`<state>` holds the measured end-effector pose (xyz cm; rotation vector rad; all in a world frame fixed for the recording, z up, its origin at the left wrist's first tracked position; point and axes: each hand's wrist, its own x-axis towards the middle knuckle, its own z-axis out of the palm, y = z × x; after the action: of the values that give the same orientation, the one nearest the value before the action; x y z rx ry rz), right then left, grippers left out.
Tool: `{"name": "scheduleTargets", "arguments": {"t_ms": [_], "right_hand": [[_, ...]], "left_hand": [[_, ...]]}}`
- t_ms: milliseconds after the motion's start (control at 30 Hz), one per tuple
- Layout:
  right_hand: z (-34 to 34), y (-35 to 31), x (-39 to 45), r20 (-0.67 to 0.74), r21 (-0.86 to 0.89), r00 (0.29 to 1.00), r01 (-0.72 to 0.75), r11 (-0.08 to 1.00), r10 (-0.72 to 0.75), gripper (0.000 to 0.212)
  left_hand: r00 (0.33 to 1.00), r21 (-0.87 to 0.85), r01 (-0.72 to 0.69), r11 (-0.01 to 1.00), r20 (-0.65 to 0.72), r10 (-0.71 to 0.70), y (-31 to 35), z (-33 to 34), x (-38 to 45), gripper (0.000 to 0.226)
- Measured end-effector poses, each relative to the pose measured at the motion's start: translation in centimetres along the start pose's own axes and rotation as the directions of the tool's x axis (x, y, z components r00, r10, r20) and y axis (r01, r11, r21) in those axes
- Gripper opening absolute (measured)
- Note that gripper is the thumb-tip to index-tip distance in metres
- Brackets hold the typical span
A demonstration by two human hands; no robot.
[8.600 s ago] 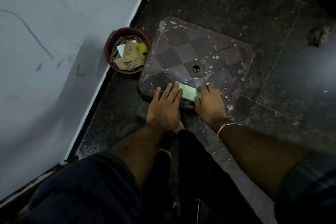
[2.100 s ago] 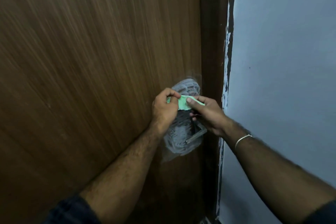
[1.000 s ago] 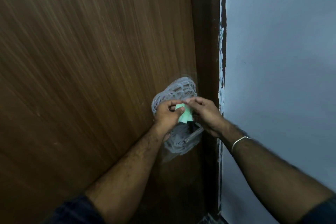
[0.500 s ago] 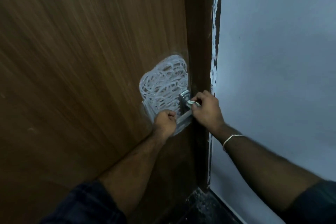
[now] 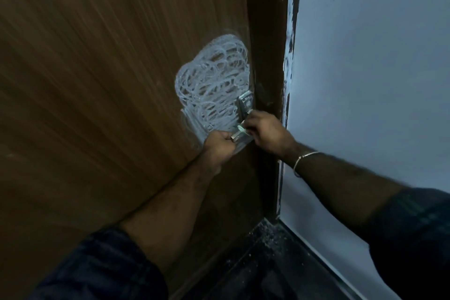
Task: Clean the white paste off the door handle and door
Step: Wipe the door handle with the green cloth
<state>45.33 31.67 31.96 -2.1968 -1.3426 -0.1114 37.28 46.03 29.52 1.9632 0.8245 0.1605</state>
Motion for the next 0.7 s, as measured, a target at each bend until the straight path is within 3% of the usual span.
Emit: {"name": "scheduleTargets", "arguments": {"t_ms": [67, 167, 400, 567, 700], "right_hand": [[0.5, -0.3, 0.1, -0.017, -0.009, 1.0, -0.009, 1.0, 0.009, 0.019], [2.1, -2.1, -0.2, 0.079, -0.062, 0.992, 0.107, 0.992, -0.102, 0.013], [1.8, -1.0, 0.3, 0.028, -0.125, 0.994, 0.112, 0.986, -0.109, 0.006], [1.0, -0.9, 1.5, 0.174, -0.23, 0.959, 0.261, 0.937, -0.225, 0.012], [1.5, -0.6, 1.4, 0.135, -0.269, 0.976, 0.205, 0.941, -0.174, 0.013]], "left_hand": [[1.0, 0.017, 0.002, 1.0, 0.011, -0.003, -0.1, -0.1, 0.3, 0.025], [1.0, -0.015, 0.015, 1.0, 0.025, -0.015, -0.2, -0.3, 0.4, 0.005], [0.998, -0.058, 0.011, 0.998, 0.059, -0.008, 0.0, -0.6, 0.2, 0.007], [0.998, 0.019, -0.008, 1.0, 0.065, 0.007, -0.2, -0.8, 0.2, 0.01], [0.998, 0.022, 0.011, 1.0, 0.069, -0.013, -0.1, -0.8, 0.3, 0.014]]}}
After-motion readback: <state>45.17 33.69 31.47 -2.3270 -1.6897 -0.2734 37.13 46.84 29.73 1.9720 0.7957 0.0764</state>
